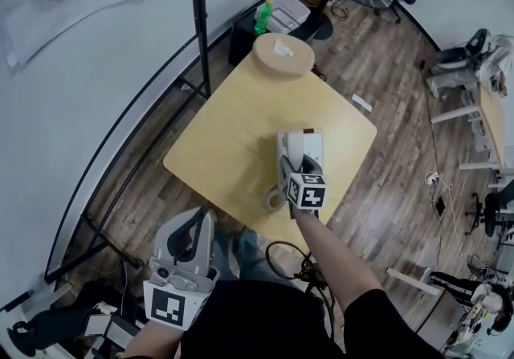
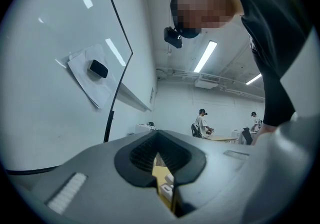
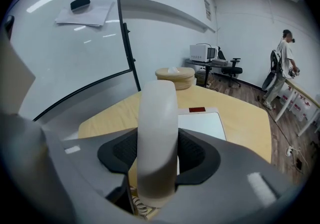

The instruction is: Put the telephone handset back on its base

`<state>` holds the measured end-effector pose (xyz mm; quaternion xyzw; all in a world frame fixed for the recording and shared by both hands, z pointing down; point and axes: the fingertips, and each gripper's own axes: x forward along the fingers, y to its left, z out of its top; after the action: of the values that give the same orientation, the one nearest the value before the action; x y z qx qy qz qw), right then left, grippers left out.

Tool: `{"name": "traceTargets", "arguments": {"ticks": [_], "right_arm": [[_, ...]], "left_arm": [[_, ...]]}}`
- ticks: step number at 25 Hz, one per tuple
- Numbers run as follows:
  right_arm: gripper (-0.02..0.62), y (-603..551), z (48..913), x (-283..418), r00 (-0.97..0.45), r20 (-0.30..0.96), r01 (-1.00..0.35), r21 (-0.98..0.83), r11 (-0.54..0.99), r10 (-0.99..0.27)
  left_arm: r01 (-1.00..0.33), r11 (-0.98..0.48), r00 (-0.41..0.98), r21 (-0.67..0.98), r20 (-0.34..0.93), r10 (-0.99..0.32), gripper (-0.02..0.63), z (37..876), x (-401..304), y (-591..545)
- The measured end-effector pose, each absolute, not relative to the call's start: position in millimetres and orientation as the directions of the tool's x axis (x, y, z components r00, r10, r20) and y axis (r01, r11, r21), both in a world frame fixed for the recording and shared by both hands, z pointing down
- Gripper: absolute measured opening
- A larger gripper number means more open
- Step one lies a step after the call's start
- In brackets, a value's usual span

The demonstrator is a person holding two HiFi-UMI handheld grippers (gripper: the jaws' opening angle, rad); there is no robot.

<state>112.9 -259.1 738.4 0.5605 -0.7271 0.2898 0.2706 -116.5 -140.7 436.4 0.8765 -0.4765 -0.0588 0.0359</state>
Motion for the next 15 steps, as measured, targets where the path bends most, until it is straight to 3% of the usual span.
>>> {"name": "traceTargets", "arguments": {"ticks": [15], "right_arm": [[0.224, -265.1, 778.5, 114.7, -0.137, 0.833, -0.989, -0.080, 0.128, -0.537]], "left_arm": [[-0.833, -0.538, 0.536, 0.133, -0.053, -0.843, 0.000, 444.9, -122.6, -143.9]]}}
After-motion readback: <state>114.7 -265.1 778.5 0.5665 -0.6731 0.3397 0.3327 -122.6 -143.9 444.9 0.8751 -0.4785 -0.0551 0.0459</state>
